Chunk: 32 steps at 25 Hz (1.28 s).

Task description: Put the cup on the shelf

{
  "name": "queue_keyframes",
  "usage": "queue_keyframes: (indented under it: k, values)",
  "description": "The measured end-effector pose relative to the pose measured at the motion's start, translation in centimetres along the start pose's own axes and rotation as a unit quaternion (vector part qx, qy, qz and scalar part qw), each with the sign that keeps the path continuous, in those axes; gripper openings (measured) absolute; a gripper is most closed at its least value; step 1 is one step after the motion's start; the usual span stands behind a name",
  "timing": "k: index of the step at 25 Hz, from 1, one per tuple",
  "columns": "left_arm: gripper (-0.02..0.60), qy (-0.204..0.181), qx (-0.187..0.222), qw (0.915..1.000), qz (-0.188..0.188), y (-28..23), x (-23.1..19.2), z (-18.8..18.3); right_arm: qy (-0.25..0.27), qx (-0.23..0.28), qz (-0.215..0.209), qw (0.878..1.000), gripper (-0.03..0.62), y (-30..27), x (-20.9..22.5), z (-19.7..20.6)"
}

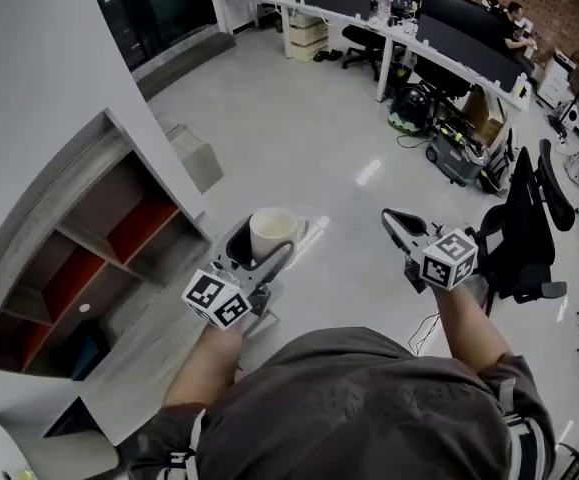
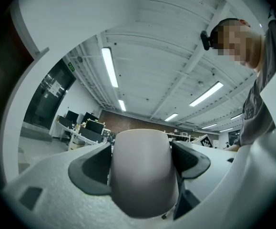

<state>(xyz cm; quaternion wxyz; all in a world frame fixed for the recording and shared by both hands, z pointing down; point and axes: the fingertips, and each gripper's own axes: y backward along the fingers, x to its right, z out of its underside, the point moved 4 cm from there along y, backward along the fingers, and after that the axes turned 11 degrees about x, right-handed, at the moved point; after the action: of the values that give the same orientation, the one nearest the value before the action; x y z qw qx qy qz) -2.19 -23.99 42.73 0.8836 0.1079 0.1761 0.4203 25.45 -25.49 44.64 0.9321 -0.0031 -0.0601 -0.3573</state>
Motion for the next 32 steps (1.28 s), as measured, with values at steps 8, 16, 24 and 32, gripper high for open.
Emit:
queue_keyframes:
  k: [8, 16, 24, 32]
  values:
    - [0.388, -0.045, 0.02, 0.9951, -0.085, -1.6, -2.0, -0.8, -0.002, 0.0, -0.054, 0.999, -0.008, -2.6, 3.9, -0.4]
    - [0.388, -0.111, 0.026, 0.9784, -0.173, 5.6, -10.7, -5.7, 0.001, -0.009, -0.075, 0.997, -0.008, -9.3, 0.6, 0.2]
    - [0.388, -0.15, 0.031, 0.9546, -0.256, 12.2, -18.4, -8.8, 0.015, -0.004, -0.107, 0.994, -0.008, -16.8, -2.9, -0.6]
    - [0.388, -0.181, 0.011, 0.9361, -0.301, 15.1, -24.3, -9.5, 0.017, -0.019, -0.151, 0.988, -0.008, -22.5, -7.1, 0.5]
